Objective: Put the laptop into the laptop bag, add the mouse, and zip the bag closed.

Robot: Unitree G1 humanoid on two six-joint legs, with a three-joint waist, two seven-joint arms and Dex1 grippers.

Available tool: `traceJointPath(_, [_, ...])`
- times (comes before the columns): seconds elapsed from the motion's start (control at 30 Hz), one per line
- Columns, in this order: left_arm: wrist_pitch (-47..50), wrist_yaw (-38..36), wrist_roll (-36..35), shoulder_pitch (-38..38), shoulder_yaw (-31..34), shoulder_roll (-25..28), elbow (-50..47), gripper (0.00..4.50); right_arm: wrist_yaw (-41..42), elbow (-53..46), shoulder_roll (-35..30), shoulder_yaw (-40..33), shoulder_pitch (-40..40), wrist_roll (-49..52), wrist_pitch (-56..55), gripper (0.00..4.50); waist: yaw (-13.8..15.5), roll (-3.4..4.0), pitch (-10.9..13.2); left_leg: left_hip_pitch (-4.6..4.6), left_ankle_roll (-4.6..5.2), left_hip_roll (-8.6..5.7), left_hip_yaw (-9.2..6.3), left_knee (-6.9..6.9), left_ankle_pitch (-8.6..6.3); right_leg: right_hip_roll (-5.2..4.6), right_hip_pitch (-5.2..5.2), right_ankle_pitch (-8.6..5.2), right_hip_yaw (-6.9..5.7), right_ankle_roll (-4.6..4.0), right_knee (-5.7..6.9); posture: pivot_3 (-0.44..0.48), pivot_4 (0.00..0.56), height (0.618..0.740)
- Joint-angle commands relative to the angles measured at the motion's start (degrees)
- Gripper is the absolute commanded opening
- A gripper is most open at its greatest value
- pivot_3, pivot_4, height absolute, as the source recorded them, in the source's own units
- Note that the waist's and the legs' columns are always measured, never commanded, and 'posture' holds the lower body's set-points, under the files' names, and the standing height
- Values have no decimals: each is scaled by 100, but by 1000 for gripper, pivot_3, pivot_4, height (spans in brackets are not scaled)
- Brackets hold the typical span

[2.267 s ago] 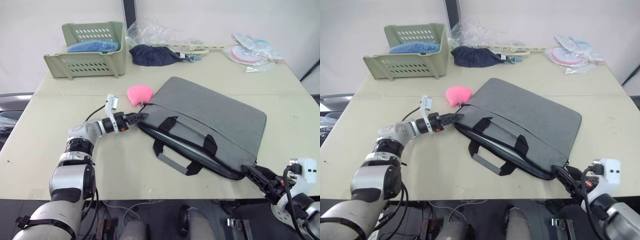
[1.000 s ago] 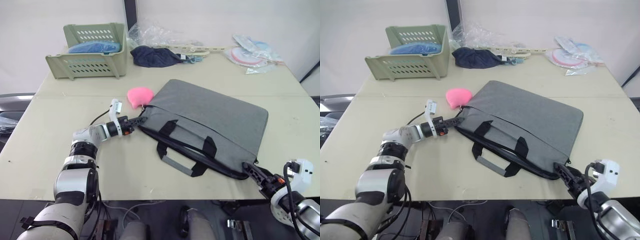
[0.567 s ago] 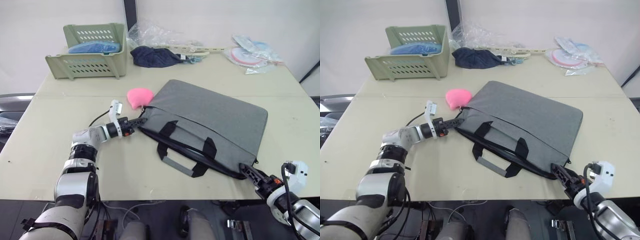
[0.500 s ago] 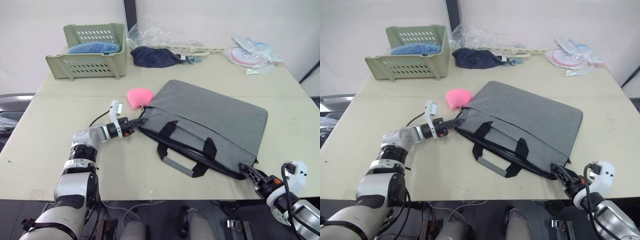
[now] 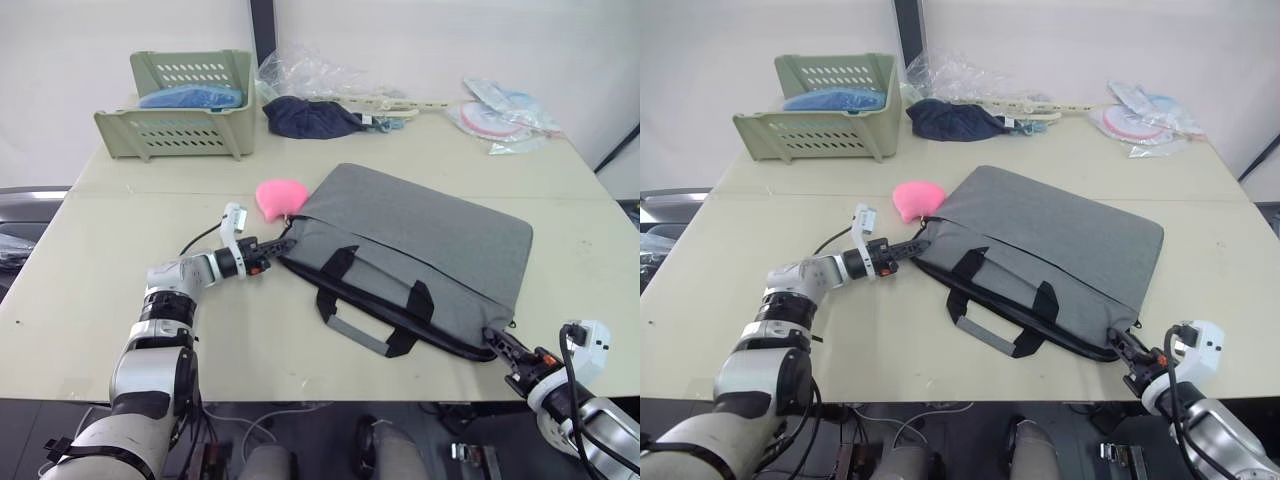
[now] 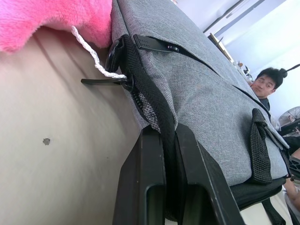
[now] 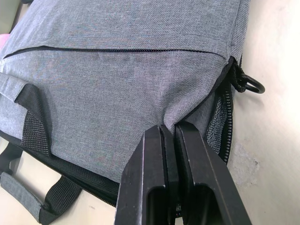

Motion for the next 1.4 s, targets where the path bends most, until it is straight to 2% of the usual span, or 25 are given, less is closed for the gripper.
traceJointPath(0.03, [272, 25, 151, 267, -310, -56, -15, 0, -182, 341, -76, 57, 84, -250, 70, 56, -1, -2, -4, 0, 0, 0, 0, 0, 0, 0, 0, 0, 0, 0, 0, 0, 150, 740])
traceJointPath(0.2, [552, 116, 65, 486, -286, -2, -547, 0, -69, 496, -252, 145, -89, -404, 86, 56, -9, -8, -12, 4, -2, 2, 0, 0, -1, 0, 3, 0, 0, 0, -2, 0, 150, 740])
traceJointPath(0.43, [1540, 359, -347, 1306, -125, 304, -2364, 0, 269, 784, -868, 578, -839, -977, 134, 56, -31, -12, -16, 7, -4, 6, 2, 0, -3, 2, 4, 0, 3, 0, -2, 0, 150, 740])
traceJointPath(0.57, [2307, 778, -733, 1993, 310, 468, -3715, 0, 492, 1144, -1215, 902, -1661, -1269, 150, 56, -50, -10, -16, 8, -7, 11, 2, 0, -4, 5, 3, 0, 4, 1, -2, 0, 150, 740])
traceJointPath(0.7, [2833, 1010, -1013, 2559, 641, 583, -4658, 0, 806, 1473, -1435, 1170, -2267, -1436, 217, 56, -131, -7, -14, 10, -16, 24, 2, 0, -9, 14, 3, 0, 3, 1, -2, 0, 150, 740])
traceJointPath(0.87, [3522, 1608, -1456, 3132, 1221, 563, -5836, 0, 1325, 2102, -1509, 1684, -3063, -1862, 234, 56, -266, 35, 12, 12, -41, 68, 9, 0, -22, 54, -17, -1, 15, -1, -2, 0, 150, 740])
traceJointPath(0.97, [3671, 1896, -1613, 3316, 1433, 553, -6159, 0, 1609, 2397, -1423, 1956, -3435, -2132, 238, 56, -336, 41, 16, 19, -64, 101, 17, 1, -32, 101, -24, -5, 43, -9, -2, 0, 150, 740])
traceJointPath(1.1, [3680, 2206, -1768, 3441, 1656, 553, -6288, 0, 1932, 2674, -1326, 2143, -3746, -2445, 204, 56, -324, 42, 16, 17, -81, 112, 43, 1, -33, 114, -28, -11, 37, -20, 1, 0, 150, 740])
traceJointPath(1.4, [3506, 2418, -1892, 3580, 1671, 667, -6323, 0, 2262, 2749, -1255, 2195, -3788, -2737, 254, 56, -331, 43, 16, 18, -87, 116, 56, 0, -36, 121, -31, -13, 40, -22, 1, 0, 150, 740])
